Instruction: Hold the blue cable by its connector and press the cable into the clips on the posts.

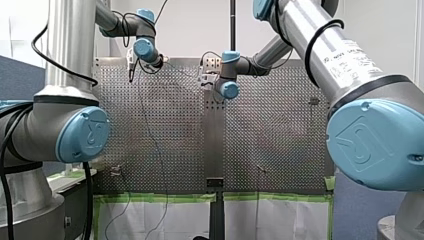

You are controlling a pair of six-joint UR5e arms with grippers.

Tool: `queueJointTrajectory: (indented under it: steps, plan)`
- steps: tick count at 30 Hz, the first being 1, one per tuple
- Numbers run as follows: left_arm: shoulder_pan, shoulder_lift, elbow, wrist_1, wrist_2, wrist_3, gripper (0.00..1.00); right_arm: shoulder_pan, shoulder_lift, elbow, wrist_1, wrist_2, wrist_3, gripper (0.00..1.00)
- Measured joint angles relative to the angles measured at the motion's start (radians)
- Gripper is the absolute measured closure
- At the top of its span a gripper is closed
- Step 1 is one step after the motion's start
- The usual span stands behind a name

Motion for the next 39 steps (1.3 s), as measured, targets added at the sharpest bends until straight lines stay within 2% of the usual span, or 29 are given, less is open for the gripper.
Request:
queueJointTrajectory:
  steps: [7,14,20,26,33,39]
  plan:
    - [-0.016,0.000,-0.046,0.046,-0.009,-0.010,0.99,0.000,0.000,0.042,0.003,0.001,0.003,1.00]
    - [-0.046,-0.015,-0.112,0.112,-0.050,-0.023,0.99,0.000,0.000,0.110,-0.016,0.008,0.002,1.00]
    - [-0.090,-0.059,-0.162,0.161,-0.091,0.004,0.99,0.001,0.000,0.161,-0.059,0.016,0.009,1.00]
    - [-0.137,-0.107,-0.181,0.210,-0.138,0.012,0.99,-0.004,0.000,0.214,-0.111,0.036,0.016,1.00]
    - [-0.193,-0.162,-0.220,0.265,-0.193,0.002,0.99,-0.015,0.003,0.277,-0.174,0.048,0.036,1.00]
    - [-0.242,-0.212,-0.269,0.314,-0.237,0.003,0.99,-0.015,0.026,0.329,-0.226,0.065,0.036,1.00]
